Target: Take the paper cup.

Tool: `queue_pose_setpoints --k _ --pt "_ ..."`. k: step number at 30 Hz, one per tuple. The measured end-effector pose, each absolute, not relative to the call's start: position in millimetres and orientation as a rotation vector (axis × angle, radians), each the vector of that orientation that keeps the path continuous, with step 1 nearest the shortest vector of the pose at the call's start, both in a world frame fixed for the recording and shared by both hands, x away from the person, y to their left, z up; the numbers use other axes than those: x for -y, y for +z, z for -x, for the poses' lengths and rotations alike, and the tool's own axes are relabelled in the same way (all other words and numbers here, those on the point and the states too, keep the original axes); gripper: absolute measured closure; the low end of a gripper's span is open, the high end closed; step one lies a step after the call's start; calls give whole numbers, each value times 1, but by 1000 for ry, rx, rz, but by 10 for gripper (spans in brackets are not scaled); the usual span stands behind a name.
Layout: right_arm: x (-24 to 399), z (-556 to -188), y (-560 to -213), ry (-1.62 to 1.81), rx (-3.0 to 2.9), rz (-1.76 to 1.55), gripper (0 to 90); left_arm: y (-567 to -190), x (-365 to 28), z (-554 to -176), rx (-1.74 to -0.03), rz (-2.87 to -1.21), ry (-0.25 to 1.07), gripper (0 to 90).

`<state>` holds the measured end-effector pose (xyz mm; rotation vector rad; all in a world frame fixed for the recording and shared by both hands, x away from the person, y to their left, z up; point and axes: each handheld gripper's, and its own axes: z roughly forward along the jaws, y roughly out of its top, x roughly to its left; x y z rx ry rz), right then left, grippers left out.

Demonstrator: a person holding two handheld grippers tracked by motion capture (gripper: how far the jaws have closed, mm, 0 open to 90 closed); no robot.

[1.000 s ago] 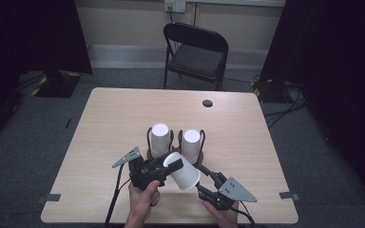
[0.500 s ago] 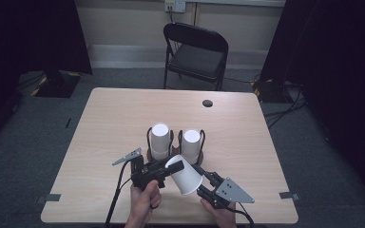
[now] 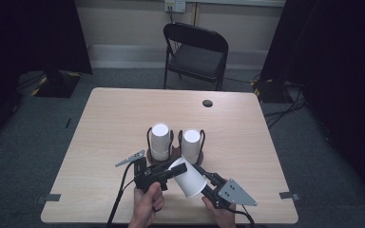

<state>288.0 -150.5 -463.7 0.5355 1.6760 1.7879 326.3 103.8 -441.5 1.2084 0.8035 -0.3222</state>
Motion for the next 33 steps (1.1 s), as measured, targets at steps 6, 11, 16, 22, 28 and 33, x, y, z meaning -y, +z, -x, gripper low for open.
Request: queue_pose_setpoints --k 6,11,16,22,28,33 --pt "150 -287 -465 1797 -1696 -524 861 -438 -105 -325 -797 -1258 -223 311" --pt "150 -287 -465 1790 -1720 -523 868 -433 -107 -323 -786 -1295 -133 298" --pt "151 -288 -464 1772 -1747 -537 869 -429 -108 -322 -794 -1313 -53 274" --pt "153 -288 -464 1743 -1786 -577 871 -427 -112 -322 -815 -1336 -2 268" --pt "155 -290 -463 1735 -1824 -604 874 -425 -118 -321 -819 -1354 69 257" --pt "157 -291 -462 1710 -1843 -638 877 -423 -121 -320 -817 -1368 120 252"
